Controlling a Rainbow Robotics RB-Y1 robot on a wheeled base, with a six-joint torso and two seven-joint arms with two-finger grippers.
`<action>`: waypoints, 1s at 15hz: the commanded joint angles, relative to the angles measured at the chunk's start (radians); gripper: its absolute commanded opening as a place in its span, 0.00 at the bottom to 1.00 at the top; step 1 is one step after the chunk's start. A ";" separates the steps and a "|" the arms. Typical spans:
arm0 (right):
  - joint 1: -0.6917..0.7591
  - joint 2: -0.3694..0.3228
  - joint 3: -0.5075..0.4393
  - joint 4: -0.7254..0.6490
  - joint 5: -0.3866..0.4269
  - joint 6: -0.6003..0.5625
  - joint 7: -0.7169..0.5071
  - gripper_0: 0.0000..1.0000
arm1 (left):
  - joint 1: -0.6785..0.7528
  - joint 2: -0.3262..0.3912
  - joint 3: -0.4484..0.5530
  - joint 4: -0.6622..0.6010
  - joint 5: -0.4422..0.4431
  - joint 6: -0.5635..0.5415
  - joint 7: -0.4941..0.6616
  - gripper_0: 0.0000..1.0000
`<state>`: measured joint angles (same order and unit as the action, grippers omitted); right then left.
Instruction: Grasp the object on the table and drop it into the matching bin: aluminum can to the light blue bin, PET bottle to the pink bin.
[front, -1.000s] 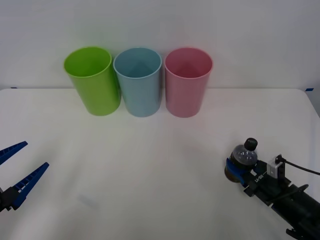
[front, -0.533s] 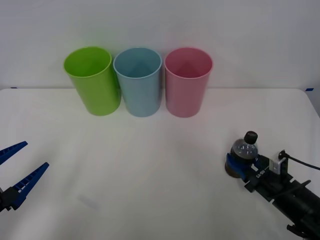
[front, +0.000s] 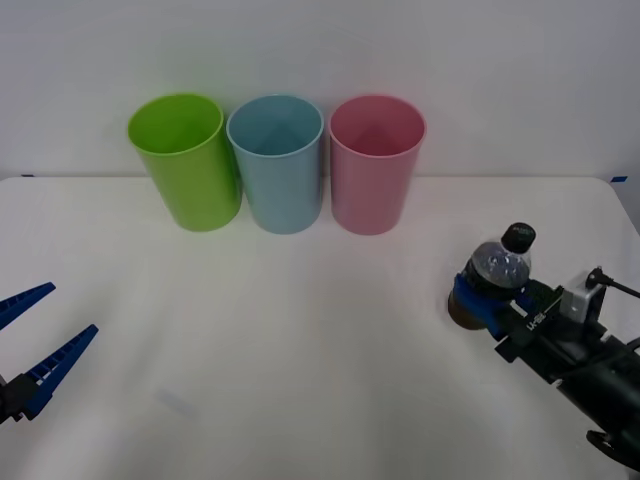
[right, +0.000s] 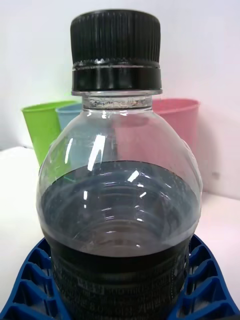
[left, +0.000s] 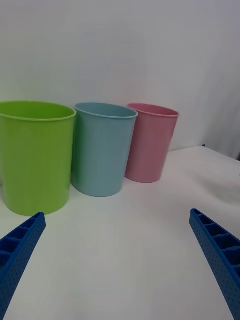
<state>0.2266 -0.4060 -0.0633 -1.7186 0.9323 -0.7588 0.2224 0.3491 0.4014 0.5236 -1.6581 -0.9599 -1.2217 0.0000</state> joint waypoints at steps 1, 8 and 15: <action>0.017 -0.043 0.011 -0.122 0.002 0.036 -0.120 0.00 | 0.000 0.000 0.000 0.000 0.000 0.000 0.000 1.00; -0.038 -0.149 0.020 -0.309 0.022 0.177 -0.413 0.00 | 0.000 0.000 0.000 0.000 0.000 0.000 0.000 1.00; -0.262 -0.155 0.045 -0.242 0.112 0.269 -0.561 0.00 | 0.000 0.000 0.000 0.000 0.000 0.000 0.000 1.00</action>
<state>-0.0088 -0.5615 -0.0210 -1.9791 1.0404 -0.4914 -0.3370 0.3491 0.4014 0.5236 -1.6581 -0.9599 -1.2217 0.0000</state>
